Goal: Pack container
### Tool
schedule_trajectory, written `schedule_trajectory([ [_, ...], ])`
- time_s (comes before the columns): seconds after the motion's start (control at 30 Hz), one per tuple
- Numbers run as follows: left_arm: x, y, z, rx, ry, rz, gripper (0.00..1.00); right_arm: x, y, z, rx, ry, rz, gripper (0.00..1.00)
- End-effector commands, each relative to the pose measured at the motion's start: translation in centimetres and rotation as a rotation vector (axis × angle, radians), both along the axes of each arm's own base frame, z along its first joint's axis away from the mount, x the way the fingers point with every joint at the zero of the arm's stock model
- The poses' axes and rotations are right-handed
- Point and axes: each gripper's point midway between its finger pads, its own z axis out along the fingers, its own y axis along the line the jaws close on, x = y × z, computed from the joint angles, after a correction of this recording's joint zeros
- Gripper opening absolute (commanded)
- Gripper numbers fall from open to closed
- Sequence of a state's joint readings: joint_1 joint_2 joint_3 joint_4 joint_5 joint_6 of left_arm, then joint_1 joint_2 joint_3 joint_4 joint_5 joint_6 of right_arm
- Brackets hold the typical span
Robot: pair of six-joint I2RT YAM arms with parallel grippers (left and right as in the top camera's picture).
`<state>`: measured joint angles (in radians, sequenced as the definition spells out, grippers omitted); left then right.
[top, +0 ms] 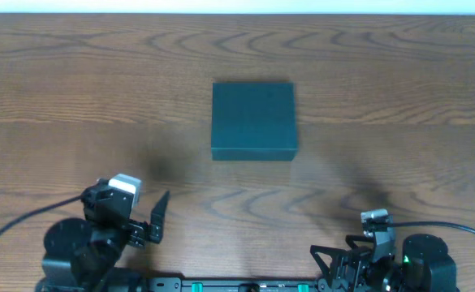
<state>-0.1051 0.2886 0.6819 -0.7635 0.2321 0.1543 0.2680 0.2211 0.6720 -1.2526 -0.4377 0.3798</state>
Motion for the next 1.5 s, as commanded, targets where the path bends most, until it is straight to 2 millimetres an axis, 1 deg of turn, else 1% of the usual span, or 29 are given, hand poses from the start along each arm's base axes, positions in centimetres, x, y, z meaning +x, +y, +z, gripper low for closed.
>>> schedule_trajectory([
  [0.0, 0.7, 3.2, -2.8, 0.069, -0.02, 0.172, 0.95, -0.3, 0.3, 0.0, 0.012, 0.003, 0.016, 0.99],
  [0.13, 1.5, 4.1, -6.1, 0.021, -0.05, 0.24, 0.95, -0.3, 0.3, 0.0, 0.012, 0.003, 0.016, 0.99],
  [0.3, 2.1, 4.2, -9.1, -0.043, -0.04, 0.274, 0.95, -0.3, 0.3, 0.0, 0.012, 0.004, 0.016, 0.99],
  [0.47, 2.5, 4.2, -10.9, -0.079, -0.021, 0.291, 0.95, -0.3, 0.3, 0.0, 0.012, 0.003, 0.016, 0.99],
  [0.6, 3.5, 4.0, -12.2, -0.088, -0.04, 0.282, 0.95, -0.3, 0.3, 0.0, 0.012, 0.004, 0.016, 0.99],
  [0.73, 3.6, 4.0, -11.9, -0.089, -0.055, 0.281, 0.95, -0.3, 0.3, 0.0, 0.012, 0.003, 0.016, 0.99],
  [1.47, 3.6, 3.9, -11.9, -0.091, -0.053, 0.278, 0.95, -0.3, 0.3, 0.0, 0.012, 0.004, 0.016, 0.99],
])
